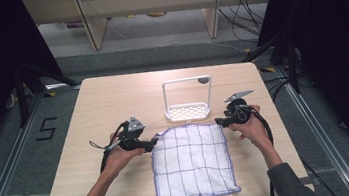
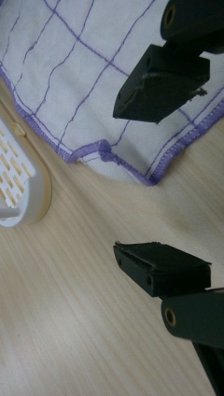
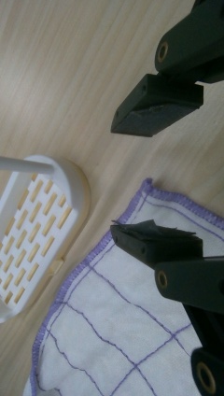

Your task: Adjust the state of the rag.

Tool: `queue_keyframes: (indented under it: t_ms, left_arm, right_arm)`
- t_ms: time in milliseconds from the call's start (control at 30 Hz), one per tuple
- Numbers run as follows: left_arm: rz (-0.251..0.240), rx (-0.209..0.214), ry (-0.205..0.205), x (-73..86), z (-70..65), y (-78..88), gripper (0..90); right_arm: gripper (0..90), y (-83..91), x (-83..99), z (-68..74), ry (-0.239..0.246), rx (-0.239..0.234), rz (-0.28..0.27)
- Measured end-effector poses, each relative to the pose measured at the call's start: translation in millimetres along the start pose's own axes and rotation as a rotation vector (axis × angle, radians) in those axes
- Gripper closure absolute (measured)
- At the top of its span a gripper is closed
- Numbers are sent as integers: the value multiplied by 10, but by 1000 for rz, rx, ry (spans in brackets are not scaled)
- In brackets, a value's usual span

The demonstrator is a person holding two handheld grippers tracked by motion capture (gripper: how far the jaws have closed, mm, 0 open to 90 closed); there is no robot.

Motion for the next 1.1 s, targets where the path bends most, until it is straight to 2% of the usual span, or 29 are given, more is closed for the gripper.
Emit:
queue_keyframes:
  t_ms: [33,100,133,167,200,233,267,300,367,400,467,500,533,567,633,667,700,767,800,867,900,933,967,1033,1067,1100]
  left_arm:
    - [0,0,0,0,0,0,285]
    - [8,-1,-10,23,33,-23,285]
    - [12,-8,1,38,57,-30,287]
    - [9,-7,3,39,69,-32,288]
    - [-3,-9,7,30,77,-41,290]
    - [-7,4,10,26,72,-48,291]
    - [-15,14,21,16,57,-59,291]
    - [-22,24,25,7,36,-71,291]
    - [-12,30,5,6,-3,-106,292]
    - [-6,34,-13,12,-26,-134,293]
    - [4,43,-24,17,-58,-170,305]
    - [3,43,-29,11,-67,-186,317]
    - [0,46,-39,5,-74,-198,331]
    - [-6,49,-43,-2,-79,-207,350]
    - [-22,54,-57,-18,-83,-221,395]
    - [-29,66,-62,-21,-94,-226,441]
    - [-35,80,-68,-23,-113,-230,489]
    - [-47,93,-85,-32,-150,-232,601]
    - [-59,97,-96,-42,-161,-234,658]
    - [-66,98,-102,-58,-178,-230,736]
    - [-68,95,-102,-62,-178,-228,765]
    - [-72,92,-103,-66,-177,-226,785]
    - [-71,95,-104,-62,-178,-224,798]
    - [-70,92,-113,-52,-163,-224,825]
    - [-69,92,-109,-47,-156,-222,836]
    - [-68,91,-106,-41,-147,-218,843]
  right_arm:
    - [455,-1,23,20,2,-3,33]
    - [455,-20,32,50,0,-8,43]
    - [454,-52,46,89,4,-4,65]
    - [454,-76,38,93,5,-1,54]
    - [453,-75,51,100,13,-5,71]
    - [452,-80,67,135,-21,-10,86]
    - [451,-103,63,98,19,-1,80]
    - [451,-109,75,111,11,-4,91]
    - [454,-138,86,127,2,-4,96]
    - [455,-168,81,136,5,-10,80]
    - [457,-167,102,135,13,-5,104]
    - [458,-199,92,121,24,4,84]
    - [460,-203,98,138,9,-6,89]
    - [462,-205,110,120,25,-1,100]
    - [474,-209,123,119,16,6,109]
    - [483,-208,131,129,0,3,113]
    - [485,-206,129,102,17,14,110]
    - [506,-209,144,104,4,10,115]
    - [514,-219,131,65,37,19,102]
    - [543,-213,132,59,16,16,103]
    - [552,-212,136,48,19,19,102]
    - [568,-226,136,76,-18,15,90]
    - [598,-223,139,81,-23,11,94]
    - [664,-250,136,53,3,3,82]
    - [686,-232,168,63,-2,-5,114]
    - [725,-250,182,69,0,-14,115]
Point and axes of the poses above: each handheld gripper's, and its own axes: y roughly backward along the jaws, x roughly out of its underside, z roughly to its left, the point moved 10 cm from there along -y, roughly forward along the jaws, and after that the axes turned 7 degrees about -y, right-handed, at the moved point
